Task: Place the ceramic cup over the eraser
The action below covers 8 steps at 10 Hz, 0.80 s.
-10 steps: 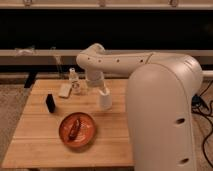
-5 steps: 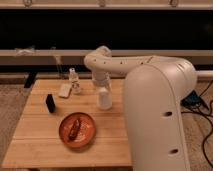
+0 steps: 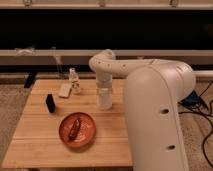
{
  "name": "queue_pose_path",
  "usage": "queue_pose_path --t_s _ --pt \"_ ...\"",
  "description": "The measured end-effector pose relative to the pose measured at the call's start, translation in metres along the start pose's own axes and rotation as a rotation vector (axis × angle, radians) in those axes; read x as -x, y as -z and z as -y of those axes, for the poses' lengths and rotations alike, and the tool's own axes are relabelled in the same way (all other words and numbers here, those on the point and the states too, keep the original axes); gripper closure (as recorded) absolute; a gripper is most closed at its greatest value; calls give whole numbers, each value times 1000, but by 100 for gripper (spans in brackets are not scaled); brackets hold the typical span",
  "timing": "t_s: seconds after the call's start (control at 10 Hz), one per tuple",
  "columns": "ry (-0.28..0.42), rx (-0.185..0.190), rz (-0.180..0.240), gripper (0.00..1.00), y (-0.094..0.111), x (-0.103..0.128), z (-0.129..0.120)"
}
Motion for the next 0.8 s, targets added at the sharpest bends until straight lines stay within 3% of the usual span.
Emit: queue_pose_path --t_s 0.5,0.8 --pt "-7 34 -12 97 -9 -3 -3" --pt "-5 32 -13 100 -8 -4 -3"
